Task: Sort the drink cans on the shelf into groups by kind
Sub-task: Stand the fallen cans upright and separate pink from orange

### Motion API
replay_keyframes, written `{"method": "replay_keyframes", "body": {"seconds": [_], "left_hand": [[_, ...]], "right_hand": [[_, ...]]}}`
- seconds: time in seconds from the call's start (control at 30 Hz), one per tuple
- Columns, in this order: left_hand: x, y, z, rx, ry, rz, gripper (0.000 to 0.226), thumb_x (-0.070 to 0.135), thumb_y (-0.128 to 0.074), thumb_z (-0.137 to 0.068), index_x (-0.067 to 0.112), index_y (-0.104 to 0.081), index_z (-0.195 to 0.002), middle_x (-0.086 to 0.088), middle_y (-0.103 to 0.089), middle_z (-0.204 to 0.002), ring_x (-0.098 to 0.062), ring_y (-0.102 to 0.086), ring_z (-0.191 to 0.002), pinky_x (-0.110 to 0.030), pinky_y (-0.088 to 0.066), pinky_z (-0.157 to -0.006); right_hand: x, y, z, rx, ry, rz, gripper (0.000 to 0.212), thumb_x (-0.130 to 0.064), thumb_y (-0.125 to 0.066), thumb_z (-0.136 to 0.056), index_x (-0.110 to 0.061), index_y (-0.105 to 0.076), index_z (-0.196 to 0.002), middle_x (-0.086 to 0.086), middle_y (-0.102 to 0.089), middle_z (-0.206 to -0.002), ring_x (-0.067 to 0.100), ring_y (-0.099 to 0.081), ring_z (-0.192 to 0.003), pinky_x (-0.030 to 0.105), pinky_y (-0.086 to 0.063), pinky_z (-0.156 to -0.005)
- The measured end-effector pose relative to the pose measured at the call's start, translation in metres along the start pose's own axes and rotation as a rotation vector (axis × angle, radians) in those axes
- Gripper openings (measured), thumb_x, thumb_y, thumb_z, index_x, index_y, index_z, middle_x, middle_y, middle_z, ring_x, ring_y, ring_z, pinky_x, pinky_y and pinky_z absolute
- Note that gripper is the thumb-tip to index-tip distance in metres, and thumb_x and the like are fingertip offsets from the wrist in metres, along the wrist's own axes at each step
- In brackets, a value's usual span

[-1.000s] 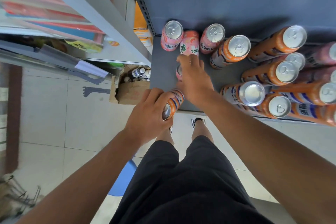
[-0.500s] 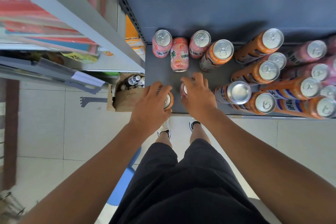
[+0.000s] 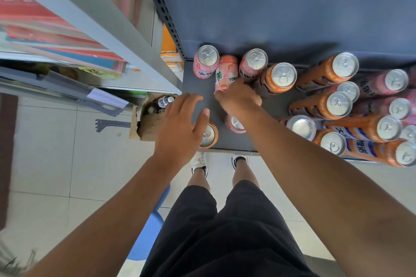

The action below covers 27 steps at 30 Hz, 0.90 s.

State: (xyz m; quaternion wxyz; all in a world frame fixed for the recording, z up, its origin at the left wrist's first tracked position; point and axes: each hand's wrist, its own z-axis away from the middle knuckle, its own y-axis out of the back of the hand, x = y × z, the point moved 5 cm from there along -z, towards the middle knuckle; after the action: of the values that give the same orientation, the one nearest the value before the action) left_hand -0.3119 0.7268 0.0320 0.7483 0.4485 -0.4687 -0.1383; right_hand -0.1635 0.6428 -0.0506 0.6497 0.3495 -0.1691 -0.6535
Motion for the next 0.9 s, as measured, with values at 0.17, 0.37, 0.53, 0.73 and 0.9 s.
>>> {"method": "replay_keyframes", "body": {"seconds": [0.17, 0.37, 0.53, 0.73, 0.9], "left_hand": [[-0.009, 0.002, -0.013, -0.012, 0.024, 0.013, 0.036, 0.029, -0.052, -0.093, 0.013, -0.059, -0.124, -0.005, -0.058, -0.128, -0.026, -0.054, -0.114, -0.037, -0.046, -0.091], [-0.018, 0.001, -0.018, -0.050, 0.014, 0.015, 0.034, 0.021, -0.055, -0.091, 0.011, -0.058, -0.123, -0.006, -0.057, -0.126, -0.025, -0.052, -0.115, -0.038, -0.044, -0.095], [-0.021, -0.001, -0.021, -0.082, 0.025, 0.011, 0.033, 0.017, -0.058, -0.092, 0.011, -0.059, -0.124, -0.005, -0.058, -0.127, -0.025, -0.052, -0.117, -0.037, -0.042, -0.095], [-0.021, -0.005, -0.030, -0.129, 0.087, 0.057, 0.038, 0.015, -0.060, -0.093, 0.014, -0.056, -0.130, -0.005, -0.055, -0.134, -0.023, -0.050, -0.121, -0.025, -0.035, -0.092], [-0.029, -0.012, -0.046, -0.173, 0.165, 0.121, 0.049, 0.017, -0.060, -0.093, 0.016, -0.048, -0.140, -0.002, -0.049, -0.143, -0.018, -0.047, -0.128, -0.017, -0.029, -0.093]], "right_hand": [[-0.002, -0.011, -0.019, -0.038, -0.098, -0.090, 0.084, -0.056, -0.060, -0.090, -0.001, -0.027, -0.144, 0.013, -0.054, -0.140, 0.033, -0.055, -0.127, 0.039, -0.043, -0.095], [0.000, -0.005, -0.020, -0.040, -0.120, -0.085, 0.075, -0.045, -0.068, -0.088, -0.001, -0.039, -0.141, 0.013, -0.056, -0.137, 0.032, -0.056, -0.124, 0.037, -0.047, -0.091], [0.005, 0.014, -0.002, 0.085, -0.115, -0.054, 0.062, -0.035, -0.072, -0.081, -0.008, -0.051, -0.132, 0.009, -0.063, -0.127, 0.031, -0.063, -0.115, 0.032, -0.044, -0.078], [-0.004, 0.017, 0.030, 0.156, -0.041, 0.006, 0.069, -0.036, -0.069, -0.086, -0.004, -0.038, -0.138, 0.015, -0.039, -0.136, 0.032, -0.056, -0.119, 0.038, -0.049, -0.089], [-0.003, 0.004, 0.037, 0.178, 0.058, 0.008, 0.061, -0.030, -0.068, -0.087, -0.006, -0.039, -0.135, 0.013, -0.038, -0.134, 0.033, -0.050, -0.121, 0.041, -0.050, -0.083]]}}
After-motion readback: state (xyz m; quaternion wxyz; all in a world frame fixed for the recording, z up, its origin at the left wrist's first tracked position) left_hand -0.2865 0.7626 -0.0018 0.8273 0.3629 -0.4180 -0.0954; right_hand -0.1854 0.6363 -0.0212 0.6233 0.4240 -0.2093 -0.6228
